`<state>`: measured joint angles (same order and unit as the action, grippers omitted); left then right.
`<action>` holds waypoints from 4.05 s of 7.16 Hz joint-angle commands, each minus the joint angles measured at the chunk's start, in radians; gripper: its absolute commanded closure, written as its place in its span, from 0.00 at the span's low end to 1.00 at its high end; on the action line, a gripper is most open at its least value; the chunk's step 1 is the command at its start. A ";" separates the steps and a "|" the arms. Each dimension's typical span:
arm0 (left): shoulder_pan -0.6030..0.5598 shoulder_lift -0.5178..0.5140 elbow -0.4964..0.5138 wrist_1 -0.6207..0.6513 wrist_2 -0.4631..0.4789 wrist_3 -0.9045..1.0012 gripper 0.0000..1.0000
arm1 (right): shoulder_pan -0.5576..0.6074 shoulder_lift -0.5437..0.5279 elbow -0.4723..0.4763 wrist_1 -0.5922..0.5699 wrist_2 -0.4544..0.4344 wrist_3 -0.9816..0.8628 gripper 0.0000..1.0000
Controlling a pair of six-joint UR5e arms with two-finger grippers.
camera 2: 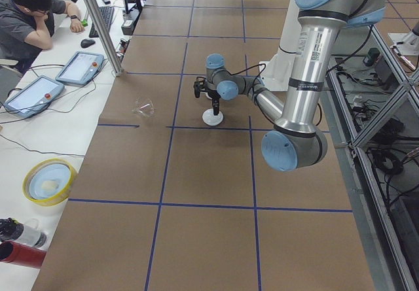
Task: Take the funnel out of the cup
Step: 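Lower the left gripper and grasp the white funnel's stem, then lift the white funnel and carry it over the mug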
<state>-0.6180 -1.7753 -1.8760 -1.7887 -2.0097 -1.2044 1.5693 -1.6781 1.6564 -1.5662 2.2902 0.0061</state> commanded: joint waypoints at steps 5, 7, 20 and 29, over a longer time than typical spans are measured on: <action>-0.017 0.000 0.015 0.000 0.002 0.006 0.30 | 0.000 0.000 0.000 0.000 0.000 0.000 0.00; -0.031 0.000 0.015 0.000 0.006 0.006 0.30 | 0.000 0.000 0.000 0.000 0.000 0.000 0.00; -0.032 -0.001 0.017 0.000 0.005 0.006 0.33 | 0.000 0.000 0.000 0.000 0.000 0.000 0.00; -0.038 0.003 -0.044 0.008 0.002 0.008 1.00 | 0.000 0.000 0.000 0.000 0.000 0.000 0.00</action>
<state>-0.6532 -1.7746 -1.8925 -1.7841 -2.0066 -1.1982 1.5693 -1.6782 1.6567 -1.5662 2.2902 0.0061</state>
